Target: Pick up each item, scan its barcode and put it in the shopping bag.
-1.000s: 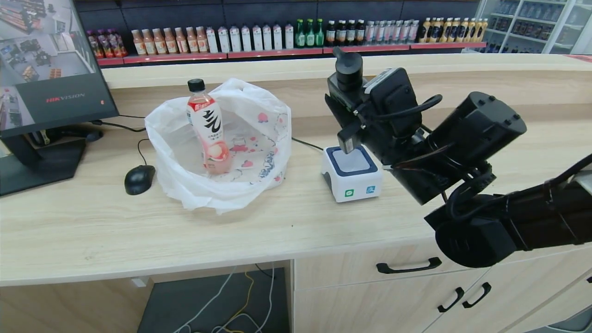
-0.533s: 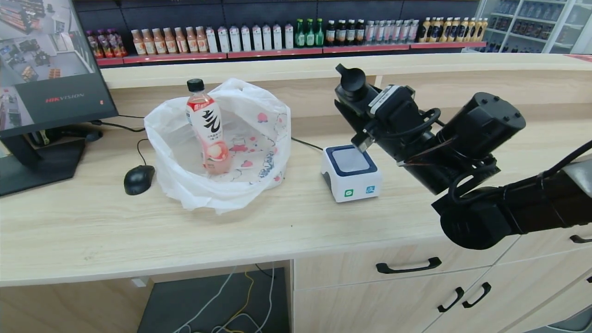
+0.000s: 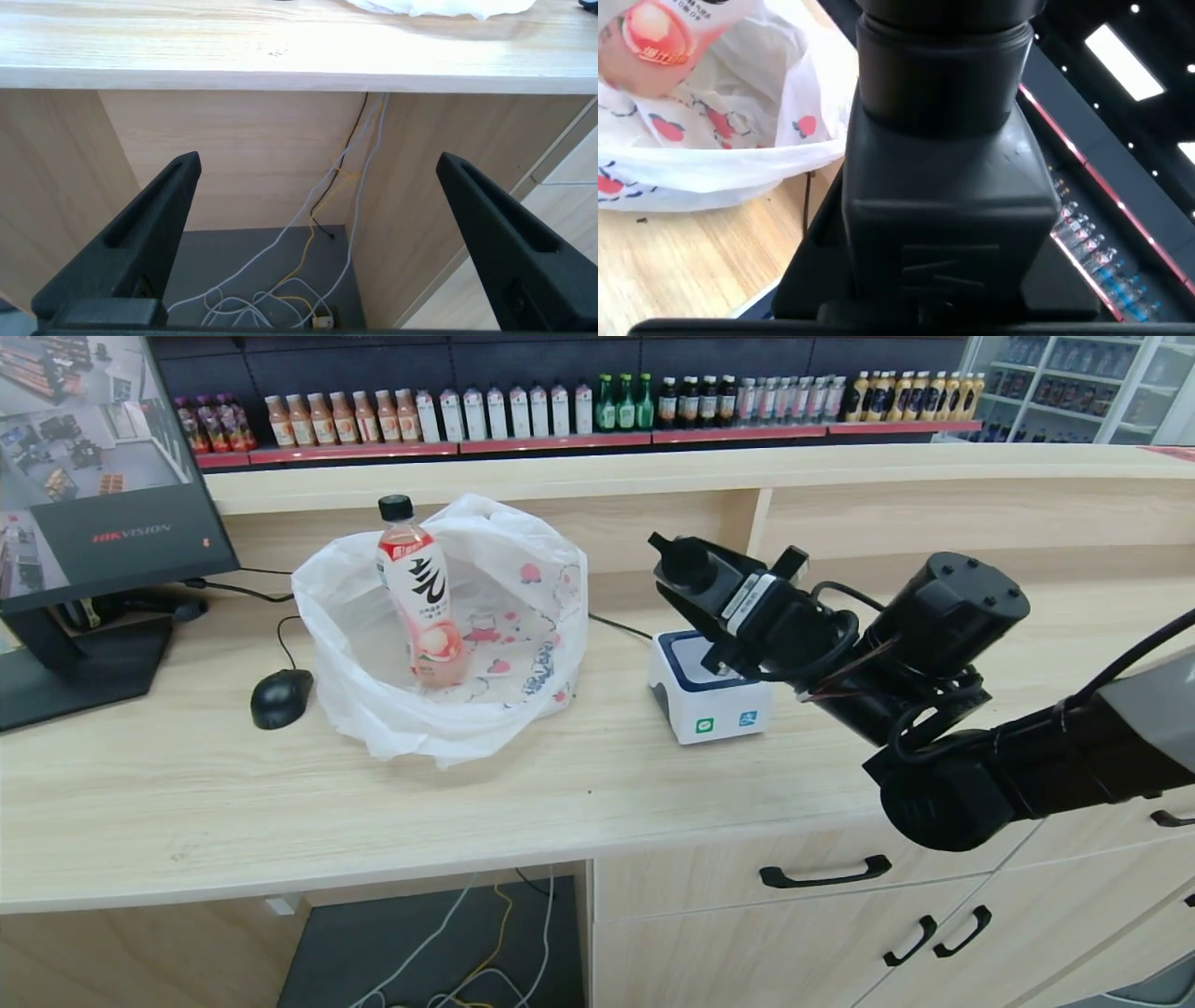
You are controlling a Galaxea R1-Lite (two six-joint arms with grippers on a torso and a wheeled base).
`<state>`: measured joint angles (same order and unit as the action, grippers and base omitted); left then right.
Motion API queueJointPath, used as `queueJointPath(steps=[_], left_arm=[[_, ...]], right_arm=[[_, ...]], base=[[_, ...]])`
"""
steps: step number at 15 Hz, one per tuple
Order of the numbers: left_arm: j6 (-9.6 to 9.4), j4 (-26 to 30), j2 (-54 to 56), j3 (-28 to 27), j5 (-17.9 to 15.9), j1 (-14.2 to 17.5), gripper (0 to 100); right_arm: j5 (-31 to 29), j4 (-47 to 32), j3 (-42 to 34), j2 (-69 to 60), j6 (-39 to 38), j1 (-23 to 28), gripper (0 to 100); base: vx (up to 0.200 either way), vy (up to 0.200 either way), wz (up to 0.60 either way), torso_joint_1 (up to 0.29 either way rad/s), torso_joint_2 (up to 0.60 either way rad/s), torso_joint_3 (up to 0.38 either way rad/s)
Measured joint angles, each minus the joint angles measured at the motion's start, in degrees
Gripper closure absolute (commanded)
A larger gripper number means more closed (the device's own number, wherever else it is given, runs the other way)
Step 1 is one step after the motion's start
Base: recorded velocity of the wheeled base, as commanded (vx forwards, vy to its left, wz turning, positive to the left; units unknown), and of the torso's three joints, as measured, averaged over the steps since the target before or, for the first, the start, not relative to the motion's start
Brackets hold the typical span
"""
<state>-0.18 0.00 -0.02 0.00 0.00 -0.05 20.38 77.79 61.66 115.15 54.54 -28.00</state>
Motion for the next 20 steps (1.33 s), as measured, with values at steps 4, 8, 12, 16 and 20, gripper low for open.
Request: queueJointPath(steps=[4,8,12,16,20], left_arm=[[0.00,0.00,0.00,0.00,0.00,0.00,0],[0.00,0.00,0.00,0.00,0.00,0.00,0],[0.00,0.00,0.00,0.00,0.00,0.02,0],[0.00,0.00,0.00,0.00,0.00,-0.02,0],[0.02,0.00,0.00,0.00,0.00,0.00,0]], right_arm=[[2.35,0.02,-2.12,0.15,1.68,0.50,100],[2.57,0.05,-2.76,0.50,2.30,1.79,100],[2.71,0.27,-3.62,1.17,2.69,2.15,100],[2.71,1.06,-4.11,2.01,2.57,2.51,100],[2.66,2.76,-5.52,2.44,2.57,2.54,100]], base=[[0.000,0.000,0.00,0.000,0.00,0.000],[0.000,0.000,0.00,0.000,0.00,0.000],[0.000,0.000,0.00,0.000,0.00,0.000],[0.000,0.000,0.00,0.000,0.00,0.000],[0.000,0.000,0.00,0.000,0.00,0.000]])
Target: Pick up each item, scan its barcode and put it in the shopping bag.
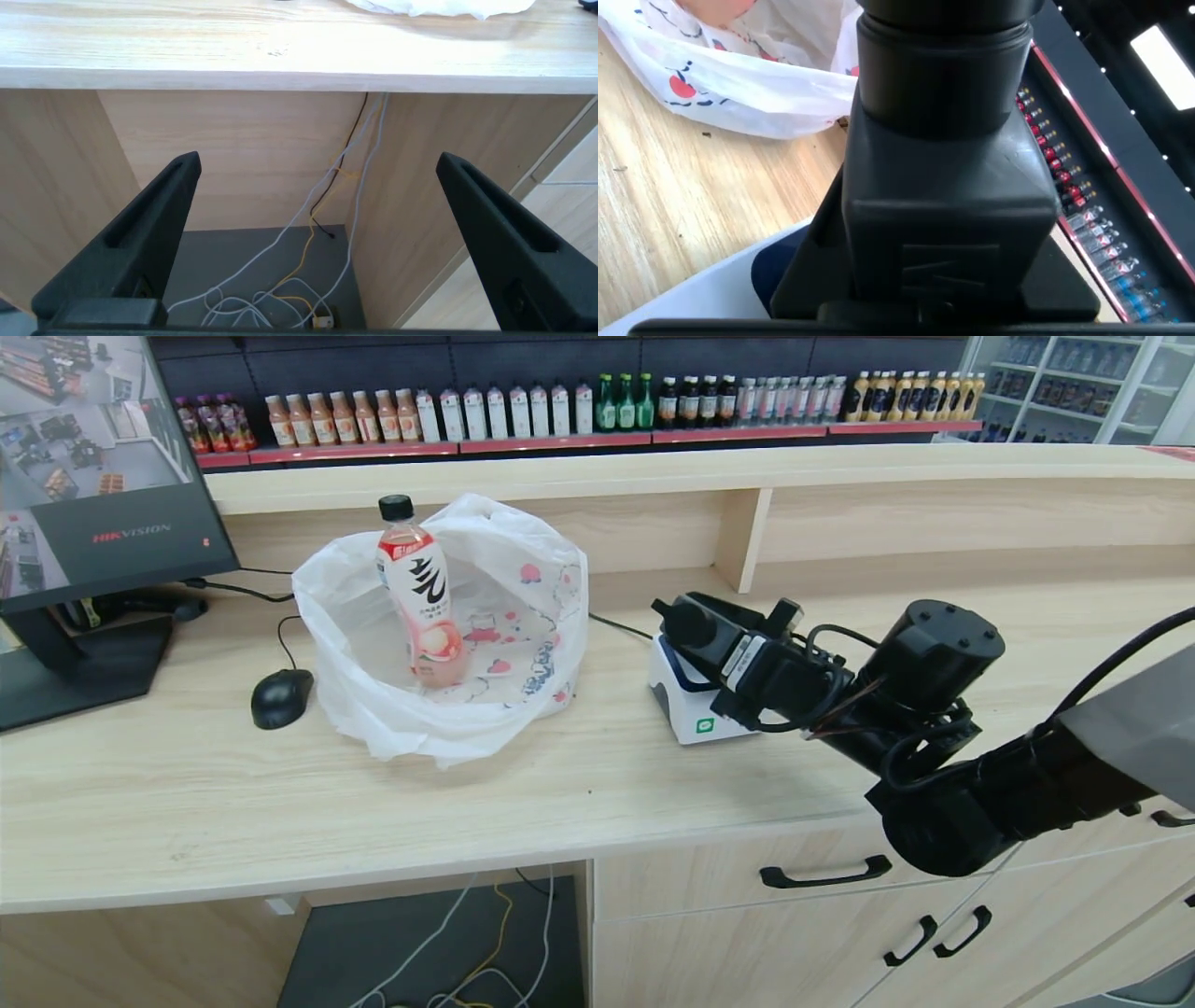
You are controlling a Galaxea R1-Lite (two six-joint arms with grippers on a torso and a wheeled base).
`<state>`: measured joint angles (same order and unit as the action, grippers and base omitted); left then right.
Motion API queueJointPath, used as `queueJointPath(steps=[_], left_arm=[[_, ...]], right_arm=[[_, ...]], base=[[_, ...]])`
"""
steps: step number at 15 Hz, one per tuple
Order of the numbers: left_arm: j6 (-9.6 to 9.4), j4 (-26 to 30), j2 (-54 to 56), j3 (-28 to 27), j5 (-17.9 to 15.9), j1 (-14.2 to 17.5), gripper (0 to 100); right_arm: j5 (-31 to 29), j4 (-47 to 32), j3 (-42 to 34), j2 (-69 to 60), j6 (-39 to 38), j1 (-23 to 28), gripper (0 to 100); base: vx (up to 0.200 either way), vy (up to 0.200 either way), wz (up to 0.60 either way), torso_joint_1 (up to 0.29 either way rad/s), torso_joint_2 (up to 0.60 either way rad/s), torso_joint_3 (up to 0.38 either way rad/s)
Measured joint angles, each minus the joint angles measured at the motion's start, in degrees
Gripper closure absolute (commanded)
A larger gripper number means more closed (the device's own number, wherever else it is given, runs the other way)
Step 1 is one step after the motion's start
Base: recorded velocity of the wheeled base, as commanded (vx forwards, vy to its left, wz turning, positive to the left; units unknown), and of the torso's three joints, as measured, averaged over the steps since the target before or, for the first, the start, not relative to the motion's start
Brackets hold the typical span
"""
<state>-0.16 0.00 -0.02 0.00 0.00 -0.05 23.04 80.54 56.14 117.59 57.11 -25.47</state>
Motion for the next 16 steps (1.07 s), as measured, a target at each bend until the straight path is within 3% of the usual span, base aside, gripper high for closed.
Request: queueJointPath(steps=[16], left_arm=[[0.00,0.00,0.00,0.00,0.00,0.02,0]], right_arm=[[-0.41,3.93,-3.63,0.27,-3.79,0.13,100]], base=[[0.000,0.000,0.00,0.000,0.00,0.000]])
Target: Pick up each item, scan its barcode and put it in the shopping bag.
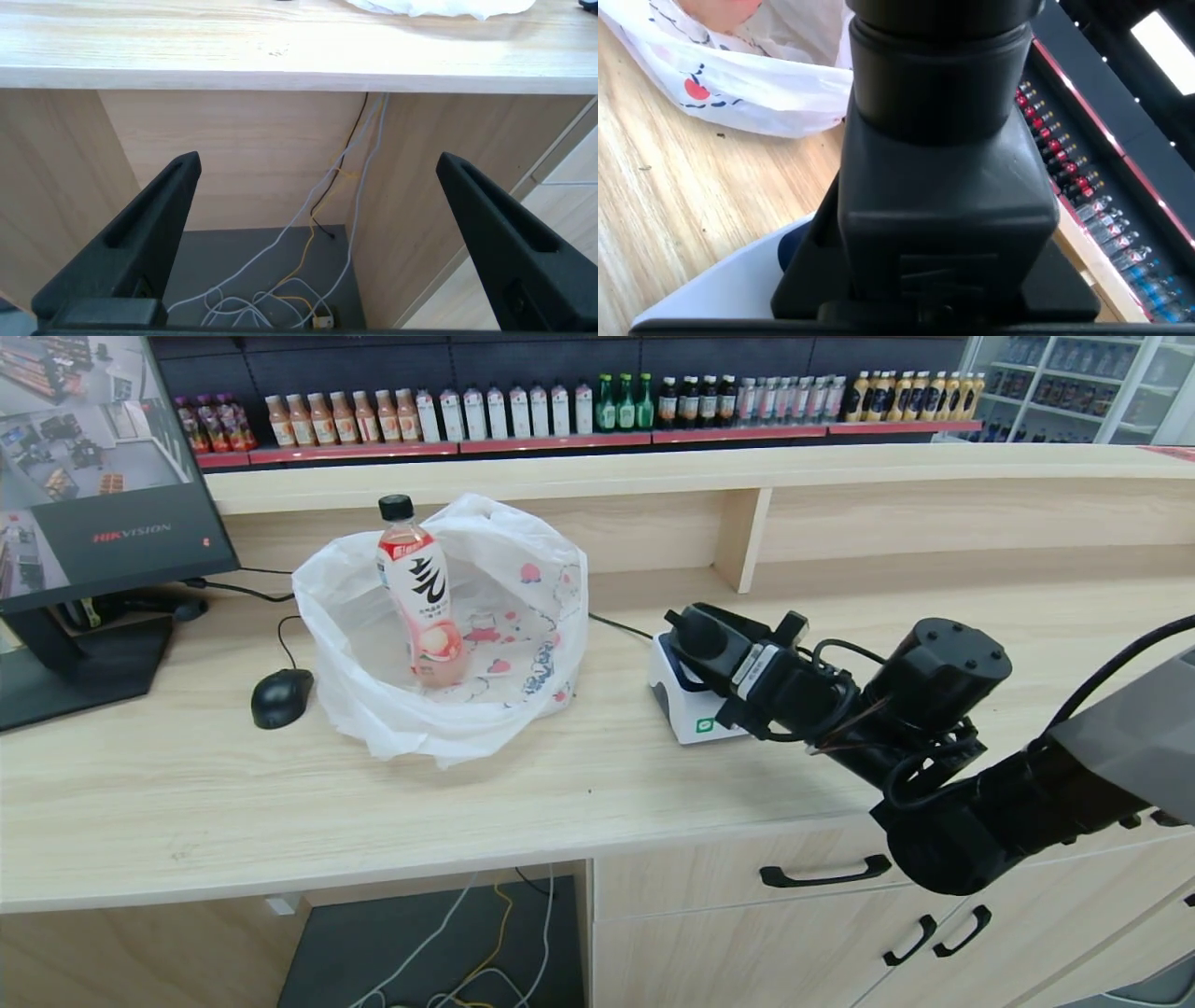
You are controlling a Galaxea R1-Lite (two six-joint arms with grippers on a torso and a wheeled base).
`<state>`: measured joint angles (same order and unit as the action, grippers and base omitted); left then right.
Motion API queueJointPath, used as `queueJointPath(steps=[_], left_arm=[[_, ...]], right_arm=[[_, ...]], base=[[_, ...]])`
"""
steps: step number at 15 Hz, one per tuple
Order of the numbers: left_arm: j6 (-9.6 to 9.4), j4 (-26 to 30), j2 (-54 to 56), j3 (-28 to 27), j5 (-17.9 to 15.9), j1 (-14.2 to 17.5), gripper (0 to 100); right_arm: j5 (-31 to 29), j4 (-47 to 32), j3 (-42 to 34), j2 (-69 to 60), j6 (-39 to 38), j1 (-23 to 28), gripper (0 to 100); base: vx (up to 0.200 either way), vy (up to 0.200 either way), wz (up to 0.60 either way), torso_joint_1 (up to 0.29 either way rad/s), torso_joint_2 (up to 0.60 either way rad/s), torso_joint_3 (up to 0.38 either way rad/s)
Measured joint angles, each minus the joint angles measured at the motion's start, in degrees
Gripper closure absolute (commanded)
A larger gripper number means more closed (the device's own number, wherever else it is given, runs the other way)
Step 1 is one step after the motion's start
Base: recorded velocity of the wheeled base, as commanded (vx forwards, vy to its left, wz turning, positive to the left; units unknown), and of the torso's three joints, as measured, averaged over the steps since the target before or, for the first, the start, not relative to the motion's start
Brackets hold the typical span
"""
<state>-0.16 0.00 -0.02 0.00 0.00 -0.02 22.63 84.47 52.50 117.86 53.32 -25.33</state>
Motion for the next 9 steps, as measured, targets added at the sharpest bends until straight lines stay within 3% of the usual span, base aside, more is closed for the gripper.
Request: queueJointPath(steps=[9], left_arm=[[-0.02,0.00,0.00,0.00,0.00,-0.05,0]], right_arm=[[-5.88,0.02,-6.62,-11.76,-9.78,2.54,100]], base=[[0.000,0.000,0.00,0.000,0.00,0.000]])
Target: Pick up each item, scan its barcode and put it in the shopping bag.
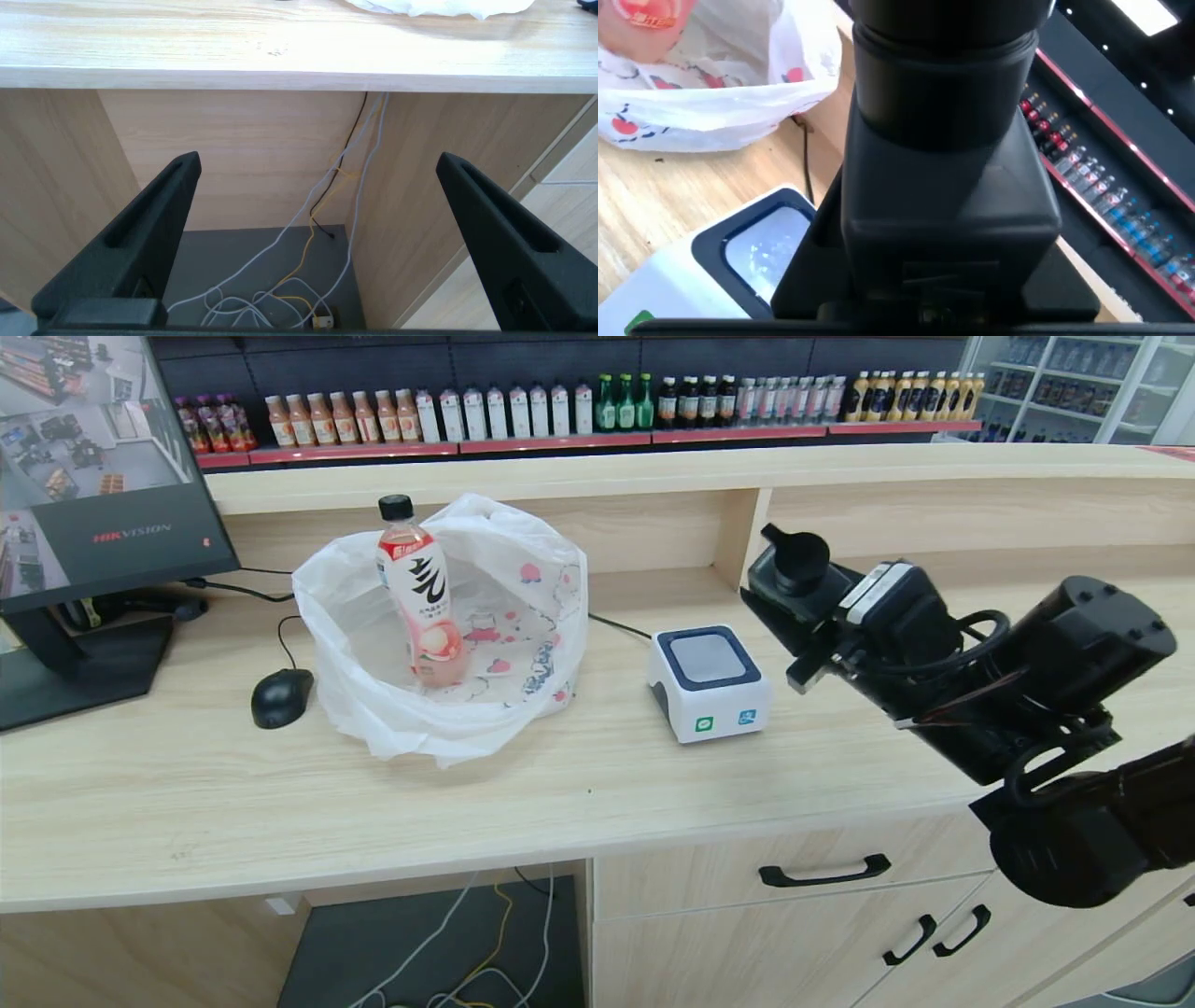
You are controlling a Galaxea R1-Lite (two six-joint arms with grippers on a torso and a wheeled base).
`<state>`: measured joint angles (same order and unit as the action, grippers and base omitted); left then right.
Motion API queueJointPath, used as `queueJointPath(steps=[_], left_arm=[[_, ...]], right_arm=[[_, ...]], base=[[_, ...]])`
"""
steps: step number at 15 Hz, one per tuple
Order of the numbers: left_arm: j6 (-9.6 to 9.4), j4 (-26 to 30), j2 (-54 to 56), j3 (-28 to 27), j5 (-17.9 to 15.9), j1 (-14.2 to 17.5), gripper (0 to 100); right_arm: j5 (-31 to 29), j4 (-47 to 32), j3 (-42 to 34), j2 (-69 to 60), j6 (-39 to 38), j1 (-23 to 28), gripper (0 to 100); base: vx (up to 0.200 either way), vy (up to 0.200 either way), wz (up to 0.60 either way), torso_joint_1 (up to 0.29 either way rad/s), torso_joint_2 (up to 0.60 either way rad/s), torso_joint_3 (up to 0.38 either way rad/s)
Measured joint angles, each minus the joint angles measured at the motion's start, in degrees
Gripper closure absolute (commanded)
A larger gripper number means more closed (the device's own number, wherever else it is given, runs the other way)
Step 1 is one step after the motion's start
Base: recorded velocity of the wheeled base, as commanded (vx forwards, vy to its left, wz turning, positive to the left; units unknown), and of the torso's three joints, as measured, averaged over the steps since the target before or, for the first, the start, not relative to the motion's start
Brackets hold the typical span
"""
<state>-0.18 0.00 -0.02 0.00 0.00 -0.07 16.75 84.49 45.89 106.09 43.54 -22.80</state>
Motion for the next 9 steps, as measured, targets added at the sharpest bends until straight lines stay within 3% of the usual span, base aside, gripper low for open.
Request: queueJointPath(steps=[4,9], left_arm=[[0.02,0.00,0.00,0.00,0.00,0.02,0],[-0.02,0.00,0.00,0.00,0.00,0.05,0]], right_arm=[[-0.59,1.51,-2.39,-4.45,-6.66,0.80,100],[-10.98,5.06,-12.75,-10.01,-22.69,3.45,100]], base=[[0.000,0.000,0.00,0.000,0.00,0.000],[0.000,0.000,0.00,0.000,0.00,0.000]])
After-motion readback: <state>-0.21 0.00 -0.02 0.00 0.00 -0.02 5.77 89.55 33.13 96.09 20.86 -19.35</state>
